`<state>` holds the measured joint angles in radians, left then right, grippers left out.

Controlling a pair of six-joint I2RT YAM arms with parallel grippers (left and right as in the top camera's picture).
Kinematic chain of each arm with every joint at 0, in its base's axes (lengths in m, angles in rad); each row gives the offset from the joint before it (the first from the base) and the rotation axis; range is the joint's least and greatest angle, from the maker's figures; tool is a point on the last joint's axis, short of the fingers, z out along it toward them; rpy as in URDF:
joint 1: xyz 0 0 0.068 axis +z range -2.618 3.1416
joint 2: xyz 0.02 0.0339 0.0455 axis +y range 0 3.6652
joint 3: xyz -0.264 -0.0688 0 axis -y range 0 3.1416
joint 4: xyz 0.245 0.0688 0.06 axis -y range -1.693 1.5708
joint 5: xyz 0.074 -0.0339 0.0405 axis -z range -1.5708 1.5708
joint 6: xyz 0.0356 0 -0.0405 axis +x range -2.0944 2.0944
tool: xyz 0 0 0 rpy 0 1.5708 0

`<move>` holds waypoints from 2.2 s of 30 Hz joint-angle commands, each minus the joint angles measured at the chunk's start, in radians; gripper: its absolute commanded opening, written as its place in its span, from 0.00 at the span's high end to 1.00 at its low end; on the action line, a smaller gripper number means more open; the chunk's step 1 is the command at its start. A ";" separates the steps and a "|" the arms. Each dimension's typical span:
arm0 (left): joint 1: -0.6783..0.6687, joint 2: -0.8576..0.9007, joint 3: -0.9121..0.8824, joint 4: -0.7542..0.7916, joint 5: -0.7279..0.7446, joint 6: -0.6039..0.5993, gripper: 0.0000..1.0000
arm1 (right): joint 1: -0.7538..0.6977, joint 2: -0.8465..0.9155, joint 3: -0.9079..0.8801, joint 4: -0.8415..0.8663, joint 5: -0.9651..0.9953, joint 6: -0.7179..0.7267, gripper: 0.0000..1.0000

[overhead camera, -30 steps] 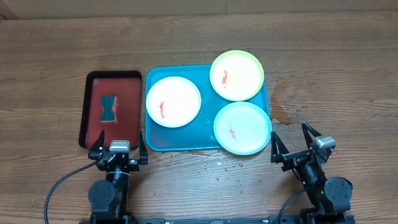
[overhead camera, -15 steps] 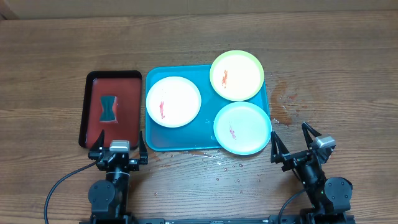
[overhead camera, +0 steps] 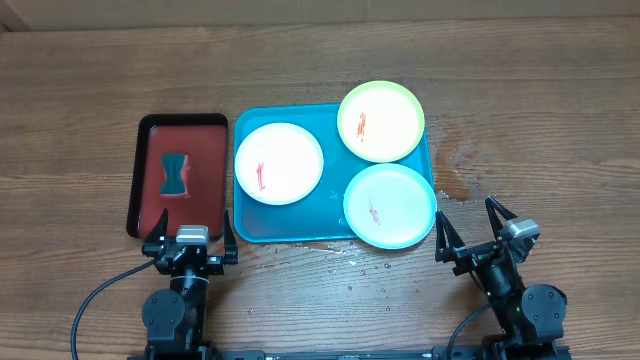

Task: Clean dirty plates on tray and stack at the side

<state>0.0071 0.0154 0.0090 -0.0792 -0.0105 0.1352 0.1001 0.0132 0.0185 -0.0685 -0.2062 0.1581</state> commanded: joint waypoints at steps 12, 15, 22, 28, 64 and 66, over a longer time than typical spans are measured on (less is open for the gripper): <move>0.006 -0.012 -0.004 0.002 0.014 0.014 0.00 | 0.005 -0.005 -0.011 0.006 -0.005 0.005 0.00; 0.006 -0.012 -0.004 0.002 0.014 0.014 0.00 | 0.005 -0.005 -0.011 0.006 -0.005 0.005 0.00; 0.006 -0.012 -0.004 0.002 0.014 0.014 0.00 | 0.005 -0.005 -0.010 0.006 0.084 -0.029 0.00; 0.006 -0.012 -0.004 0.003 0.015 0.014 0.00 | 0.005 -0.005 -0.010 0.006 0.082 -0.029 0.00; 0.005 0.302 0.686 -0.641 0.198 -0.117 0.00 | 0.005 0.141 0.367 -0.213 -0.028 -0.029 0.00; 0.005 0.373 0.758 -0.698 0.232 -0.118 0.00 | 0.005 0.177 0.423 -0.257 -0.036 -0.029 0.00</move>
<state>0.0071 0.3119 0.6754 -0.7433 0.1501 0.0280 0.1001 0.1501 0.3550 -0.3008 -0.2234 0.1329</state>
